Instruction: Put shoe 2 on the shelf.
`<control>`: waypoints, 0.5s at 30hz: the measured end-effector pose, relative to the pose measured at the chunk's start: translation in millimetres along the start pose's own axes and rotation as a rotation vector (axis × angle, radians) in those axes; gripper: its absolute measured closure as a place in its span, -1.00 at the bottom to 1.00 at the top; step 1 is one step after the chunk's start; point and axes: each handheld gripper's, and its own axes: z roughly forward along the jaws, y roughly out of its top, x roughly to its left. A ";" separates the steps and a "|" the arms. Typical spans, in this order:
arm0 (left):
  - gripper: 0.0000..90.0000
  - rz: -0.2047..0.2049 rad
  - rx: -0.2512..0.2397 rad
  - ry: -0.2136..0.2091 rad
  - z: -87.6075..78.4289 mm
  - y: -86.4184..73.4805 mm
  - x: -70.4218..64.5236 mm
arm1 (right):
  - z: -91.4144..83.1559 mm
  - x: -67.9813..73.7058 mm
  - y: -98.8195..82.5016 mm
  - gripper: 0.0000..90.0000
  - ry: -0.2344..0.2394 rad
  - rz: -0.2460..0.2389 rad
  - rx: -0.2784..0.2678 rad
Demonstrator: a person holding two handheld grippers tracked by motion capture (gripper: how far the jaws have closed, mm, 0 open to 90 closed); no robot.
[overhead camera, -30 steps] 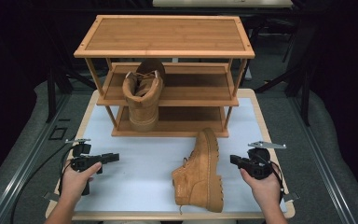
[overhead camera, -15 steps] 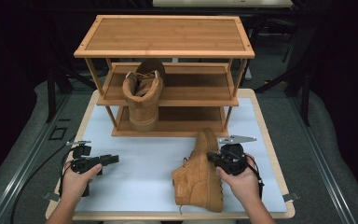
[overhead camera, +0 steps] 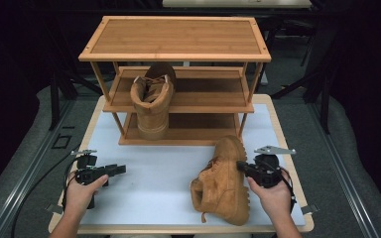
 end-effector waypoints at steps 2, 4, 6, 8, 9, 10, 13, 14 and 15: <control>0.04 0.000 0.005 0.005 0.5 -0.2 0.4 | -2.4 -8.9 -6.9 1.00 -0.024 0.039 -0.038; 0.05 -0.001 0.014 0.011 1.4 -0.5 0.3 | -5.6 -15.4 -13.3 1.00 -0.074 0.053 -0.035; 0.06 -0.002 0.017 0.005 2.4 -0.5 -0.9 | -5.9 -23.5 -20.9 1.00 -0.118 0.074 -0.036; 0.06 0.002 0.018 0.002 3.2 -0.5 -2.3 | -4.8 -33.2 -27.3 1.00 -0.127 0.104 -0.033; 0.06 0.006 0.018 0.002 3.6 -0.6 -2.7 | -5.7 -37.5 -29.5 1.00 -0.113 0.116 -0.017; 0.06 0.009 0.020 0.003 3.8 -0.6 -2.9 | -3.9 -41.2 -33.5 1.00 -0.135 0.137 -0.034; 0.06 0.004 0.020 0.001 4.2 -0.7 -3.0 | -0.2 -53.1 -45.9 1.00 -0.134 0.195 -0.056; 0.06 0.003 0.020 0.001 4.3 -0.6 -2.8 | 2.2 -57.2 -49.6 1.00 -0.120 0.214 -0.066; 0.06 0.002 0.021 0.001 4.4 -0.6 -2.5 | 2.7 -61.3 -52.6 1.00 -0.109 0.232 -0.052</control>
